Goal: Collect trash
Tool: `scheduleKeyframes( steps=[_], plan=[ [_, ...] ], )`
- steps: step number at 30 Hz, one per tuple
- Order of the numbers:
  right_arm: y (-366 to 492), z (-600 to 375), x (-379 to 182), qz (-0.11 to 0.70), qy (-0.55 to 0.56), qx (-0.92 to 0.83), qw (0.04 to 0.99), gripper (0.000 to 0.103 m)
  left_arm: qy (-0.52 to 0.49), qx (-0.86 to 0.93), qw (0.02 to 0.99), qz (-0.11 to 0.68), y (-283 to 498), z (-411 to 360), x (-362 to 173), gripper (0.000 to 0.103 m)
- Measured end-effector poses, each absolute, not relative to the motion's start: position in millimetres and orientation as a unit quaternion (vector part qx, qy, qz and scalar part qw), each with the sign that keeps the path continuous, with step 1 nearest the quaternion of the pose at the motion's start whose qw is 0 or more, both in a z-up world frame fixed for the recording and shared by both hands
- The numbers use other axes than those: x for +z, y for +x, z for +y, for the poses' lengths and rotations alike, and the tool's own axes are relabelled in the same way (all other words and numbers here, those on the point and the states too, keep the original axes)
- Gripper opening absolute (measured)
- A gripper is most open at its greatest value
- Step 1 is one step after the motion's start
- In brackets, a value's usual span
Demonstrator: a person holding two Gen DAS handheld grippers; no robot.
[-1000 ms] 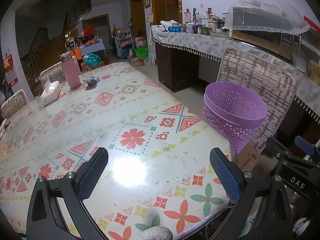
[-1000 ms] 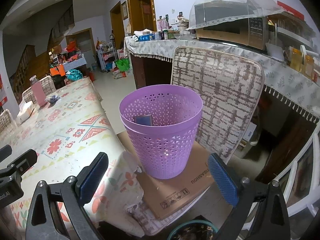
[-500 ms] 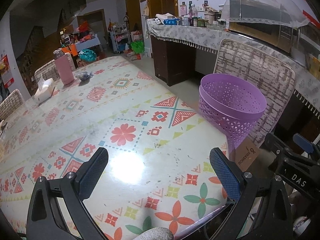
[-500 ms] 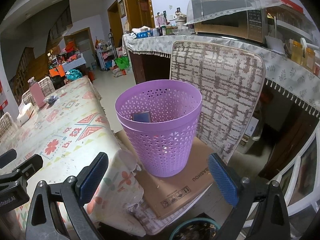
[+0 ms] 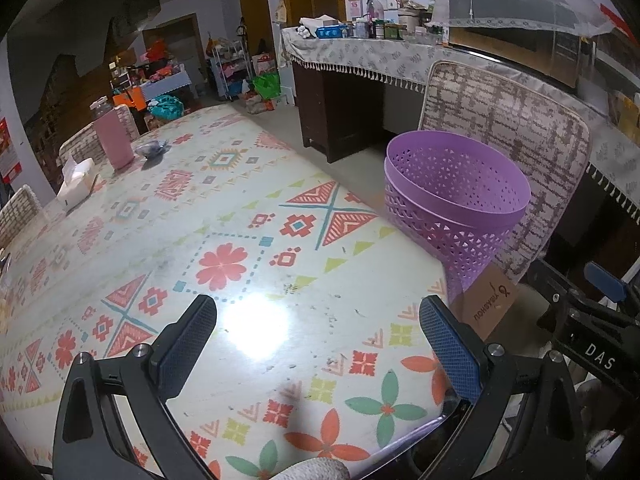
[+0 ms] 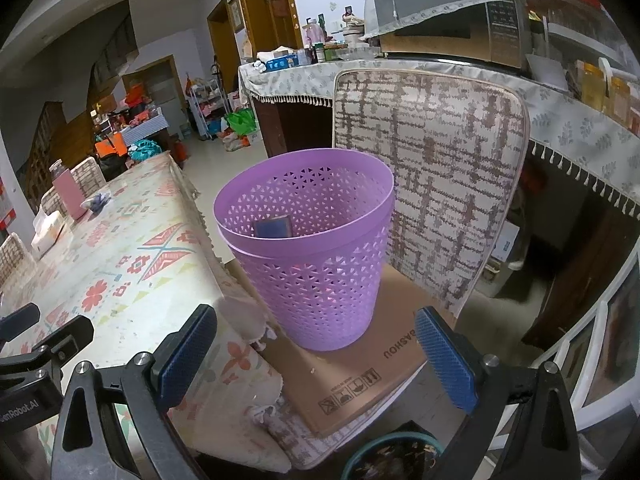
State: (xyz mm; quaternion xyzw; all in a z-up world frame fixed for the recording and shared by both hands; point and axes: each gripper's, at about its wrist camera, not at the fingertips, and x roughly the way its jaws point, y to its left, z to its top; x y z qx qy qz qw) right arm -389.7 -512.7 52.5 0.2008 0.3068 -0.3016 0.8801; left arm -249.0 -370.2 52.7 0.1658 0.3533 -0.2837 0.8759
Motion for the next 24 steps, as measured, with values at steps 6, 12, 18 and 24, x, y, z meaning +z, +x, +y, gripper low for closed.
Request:
scheduleKeyframes(
  steps=[6,12,18,24],
  plan=[
    [-392.7,-520.3,46.9,0.308,0.211,-0.301,0.878,0.101,0.172,-0.286,0.872,0.358,-249.5,-379.5,48.1,0.101],
    [-394.3,-527.7,41.8,0.31,0.218,-0.301,0.875,0.101,0.181,-0.29,0.867,0.363,-251.4,-391.0,42.8,0.101],
    [-398.3,-535.6,37.4,0.311,0.227,-0.303,0.872,0.101,0.189,-0.298,0.86,0.369,-254.6,-400.9,38.5,0.101],
    [-400.5,-540.6,34.2,0.316,0.234,-0.306,0.867,0.101,0.181,-0.319,0.843,0.394,-252.6,-403.6,33.5,0.101]
  ],
)
